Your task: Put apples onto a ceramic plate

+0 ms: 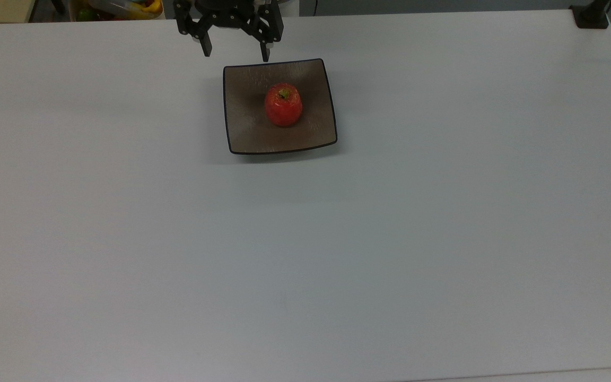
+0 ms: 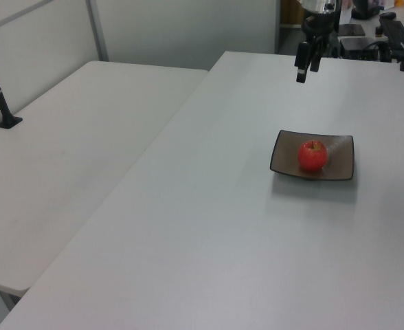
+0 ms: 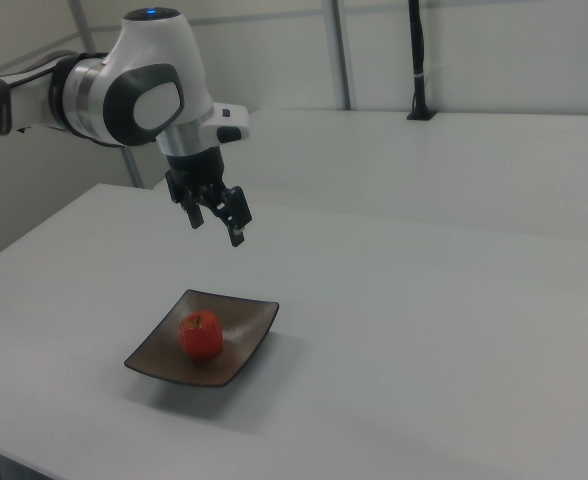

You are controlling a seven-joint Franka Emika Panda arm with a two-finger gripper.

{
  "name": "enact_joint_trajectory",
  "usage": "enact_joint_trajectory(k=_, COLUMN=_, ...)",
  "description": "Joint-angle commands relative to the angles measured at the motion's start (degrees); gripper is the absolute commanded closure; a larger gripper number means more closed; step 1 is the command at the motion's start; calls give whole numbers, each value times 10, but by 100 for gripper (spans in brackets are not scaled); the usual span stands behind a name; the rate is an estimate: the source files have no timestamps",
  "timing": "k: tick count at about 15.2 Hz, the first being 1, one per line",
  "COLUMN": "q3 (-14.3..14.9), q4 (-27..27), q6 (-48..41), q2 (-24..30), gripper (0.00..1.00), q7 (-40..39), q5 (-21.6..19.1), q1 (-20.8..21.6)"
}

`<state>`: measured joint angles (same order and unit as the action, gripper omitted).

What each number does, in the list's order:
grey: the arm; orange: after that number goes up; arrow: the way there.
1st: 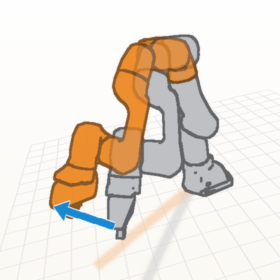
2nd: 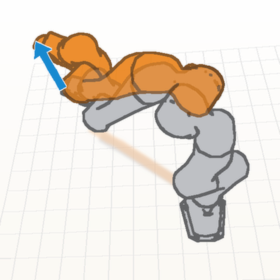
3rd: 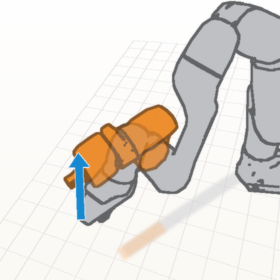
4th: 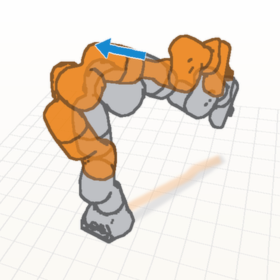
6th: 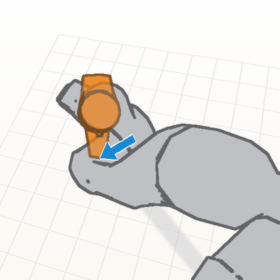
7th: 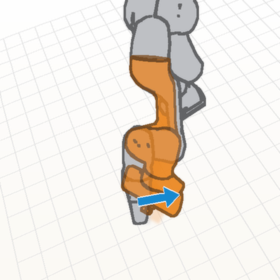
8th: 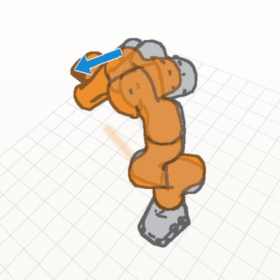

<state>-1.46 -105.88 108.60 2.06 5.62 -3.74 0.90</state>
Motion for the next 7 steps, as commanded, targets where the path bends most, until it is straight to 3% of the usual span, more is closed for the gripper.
enact_joint_trajectory(k=1, q3=3, q4=-4, q6=-12, q2=3, gripper=0, q7=-20, q5=20, q1=10)
enact_joint_trajectory(k=7, q3=3, q4=-5, q6=-13, q2=3, gripper=0, q7=-52, q5=34, q1=12)
